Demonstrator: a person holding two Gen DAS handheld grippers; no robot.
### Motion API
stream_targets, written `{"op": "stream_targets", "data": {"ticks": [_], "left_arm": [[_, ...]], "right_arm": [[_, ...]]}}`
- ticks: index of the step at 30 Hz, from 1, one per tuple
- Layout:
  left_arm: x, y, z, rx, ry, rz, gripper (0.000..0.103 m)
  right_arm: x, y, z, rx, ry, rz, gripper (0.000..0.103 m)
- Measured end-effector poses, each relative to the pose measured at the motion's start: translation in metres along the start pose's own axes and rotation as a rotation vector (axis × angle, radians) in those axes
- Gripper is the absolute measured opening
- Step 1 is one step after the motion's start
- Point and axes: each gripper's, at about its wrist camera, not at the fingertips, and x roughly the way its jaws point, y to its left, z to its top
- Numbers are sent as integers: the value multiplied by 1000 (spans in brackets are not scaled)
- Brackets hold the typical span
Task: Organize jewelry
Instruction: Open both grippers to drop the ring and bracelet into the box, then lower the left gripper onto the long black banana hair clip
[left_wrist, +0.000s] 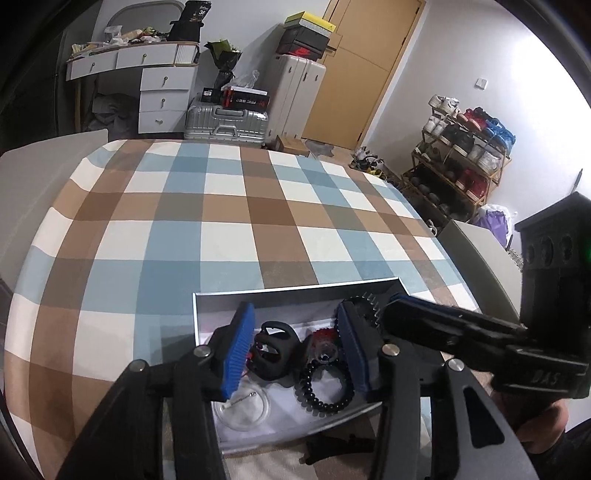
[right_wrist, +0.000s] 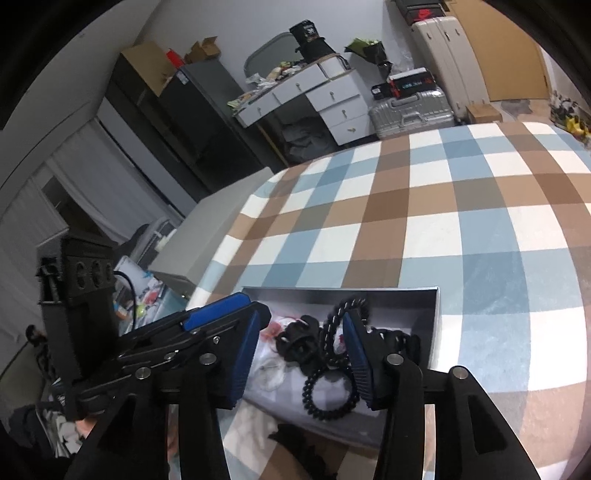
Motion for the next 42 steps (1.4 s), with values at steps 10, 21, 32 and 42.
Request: {"op": "stream_targets", "data": {"ticks": [10,21,32,42], "left_arm": [[-22,-11,-5,32,-38,59,46],[-48,-26,-27,52,-102,128,72],[-55,-45,-48,118,-51,75,87],[-36,-61,-90,134,89,1,100]], "right_arm": [[-32,11,-2,-14,-65,-37,63],[-75,32,-24,-69,-160,-91,84],[-116,19,-56,12,-249,-117,103],[-132,-3,-91,58,-236,-227,103]]}}
